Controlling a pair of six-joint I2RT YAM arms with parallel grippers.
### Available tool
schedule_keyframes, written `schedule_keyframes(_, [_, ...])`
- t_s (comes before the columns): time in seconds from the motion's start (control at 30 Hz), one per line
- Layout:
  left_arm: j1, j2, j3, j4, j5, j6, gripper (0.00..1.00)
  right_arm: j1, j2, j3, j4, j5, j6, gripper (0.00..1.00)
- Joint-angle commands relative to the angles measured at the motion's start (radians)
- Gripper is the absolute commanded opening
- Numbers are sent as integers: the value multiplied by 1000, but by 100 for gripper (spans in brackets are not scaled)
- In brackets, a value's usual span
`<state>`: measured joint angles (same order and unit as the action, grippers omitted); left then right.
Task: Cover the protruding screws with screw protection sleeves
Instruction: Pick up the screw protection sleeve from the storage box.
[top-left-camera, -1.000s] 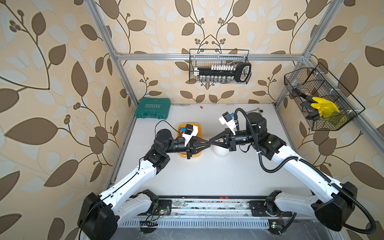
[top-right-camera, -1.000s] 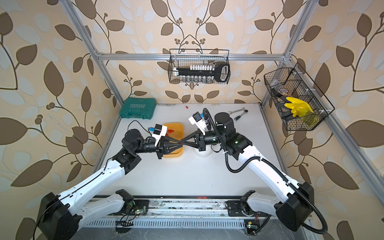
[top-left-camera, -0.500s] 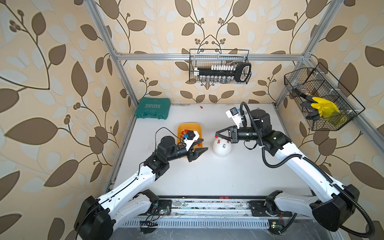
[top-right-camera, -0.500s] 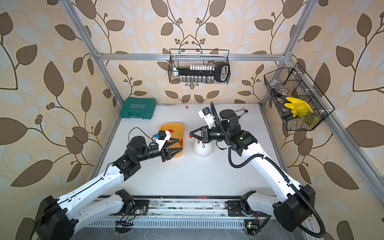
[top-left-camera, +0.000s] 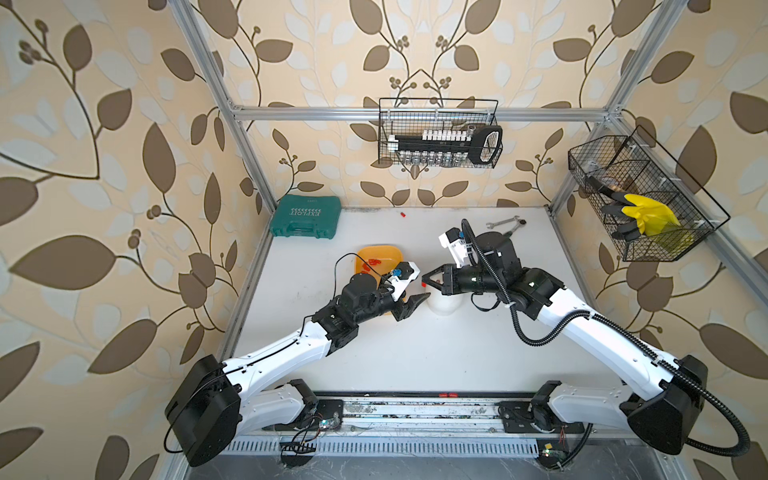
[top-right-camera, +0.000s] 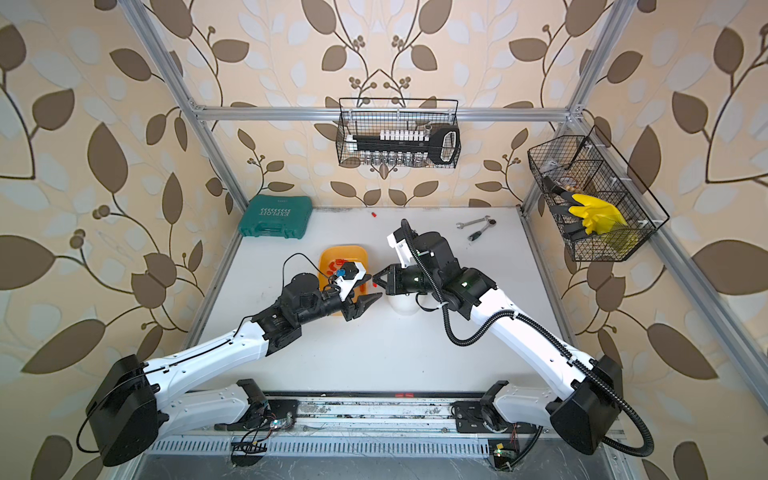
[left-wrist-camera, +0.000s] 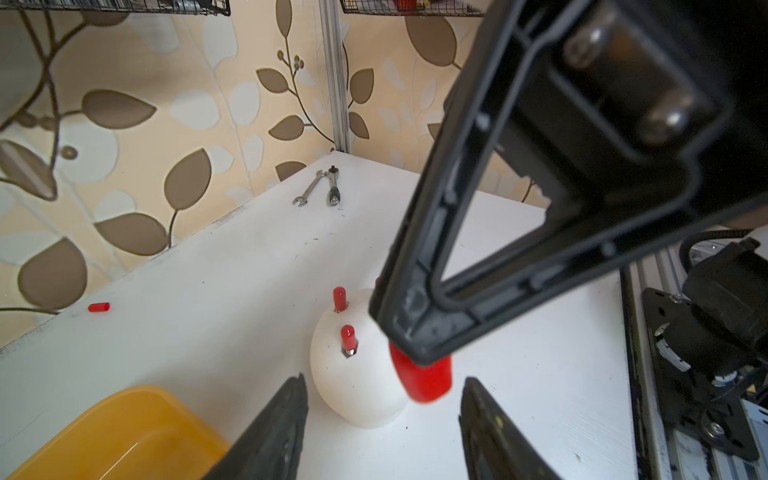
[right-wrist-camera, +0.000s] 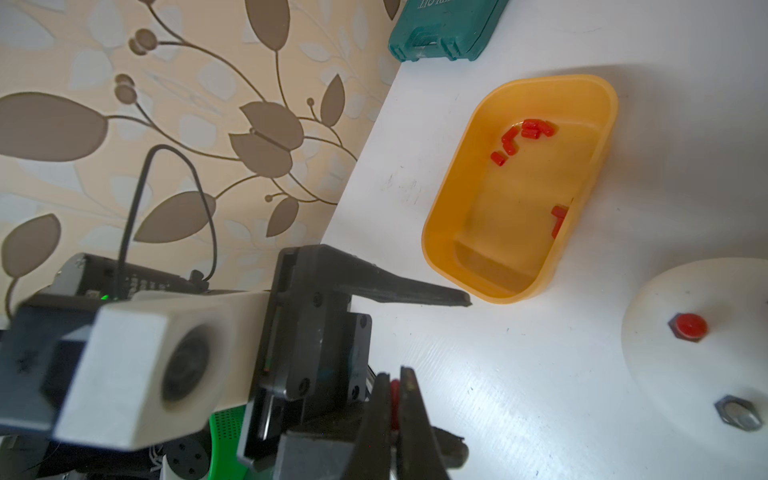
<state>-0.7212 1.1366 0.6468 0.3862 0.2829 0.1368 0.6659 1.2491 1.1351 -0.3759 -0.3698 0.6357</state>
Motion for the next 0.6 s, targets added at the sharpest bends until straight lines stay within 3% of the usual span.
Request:
schedule_keyframes(0.0, [-6, -13, 41, 93, 14, -45, 57, 24, -40, -50, 44, 118, 18, 0])
schedule_keyframes(0.23, [-6, -31, 19, 160, 86, -87, 46, 38, -70, -83, 83, 165, 13, 0])
schedule_keyframes(0.57, [-6, 44, 60, 153, 87, -87, 46, 38, -70, -90, 107, 130, 30, 0])
